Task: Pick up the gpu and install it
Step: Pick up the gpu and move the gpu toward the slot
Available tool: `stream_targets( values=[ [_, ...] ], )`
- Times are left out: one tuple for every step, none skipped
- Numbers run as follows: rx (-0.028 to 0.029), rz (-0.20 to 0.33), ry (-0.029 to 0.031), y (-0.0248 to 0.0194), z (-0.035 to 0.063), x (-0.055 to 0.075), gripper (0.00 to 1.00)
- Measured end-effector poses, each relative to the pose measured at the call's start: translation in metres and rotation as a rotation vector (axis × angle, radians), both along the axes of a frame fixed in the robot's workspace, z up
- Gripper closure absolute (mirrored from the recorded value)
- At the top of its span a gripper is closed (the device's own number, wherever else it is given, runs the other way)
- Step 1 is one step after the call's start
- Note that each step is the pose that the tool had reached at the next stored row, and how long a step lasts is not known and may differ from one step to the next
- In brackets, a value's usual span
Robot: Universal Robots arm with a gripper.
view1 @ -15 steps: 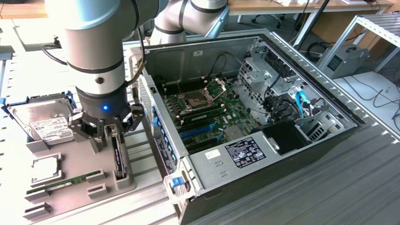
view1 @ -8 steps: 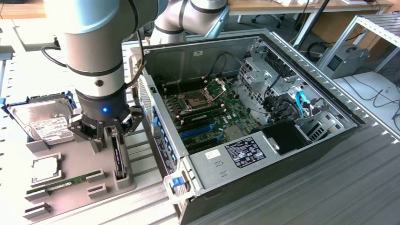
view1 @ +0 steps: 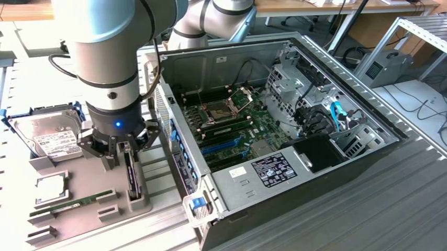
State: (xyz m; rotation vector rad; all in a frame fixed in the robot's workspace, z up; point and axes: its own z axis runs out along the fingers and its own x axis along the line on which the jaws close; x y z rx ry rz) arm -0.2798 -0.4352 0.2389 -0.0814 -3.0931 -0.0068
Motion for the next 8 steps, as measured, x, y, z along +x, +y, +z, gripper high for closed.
stream_targets(
  values=[
    [0.0001,0.0,0.0002,0.0027,-0.0007,0.0,0.58],
    [0.0,0.0,0.0004,0.0054,-0.0013,0.0,0.58],
    [-0.0002,0.0,0.0005,0.0082,-0.0017,0.0,0.58],
    [-0.0001,0.0,0.0004,0.0128,-0.0021,0.001,0.58],
    [-0.0003,0.0,0.0005,0.0133,-0.002,0.001,0.58],
    [-0.0003,0.0,0.0006,0.0134,-0.002,0.001,0.58],
    [-0.0002,0.0,0.0005,0.0135,-0.002,0.001,0.58],
    [-0.0001,0.0,0.0005,0.0135,-0.002,0.001,0.58]
  ],
)
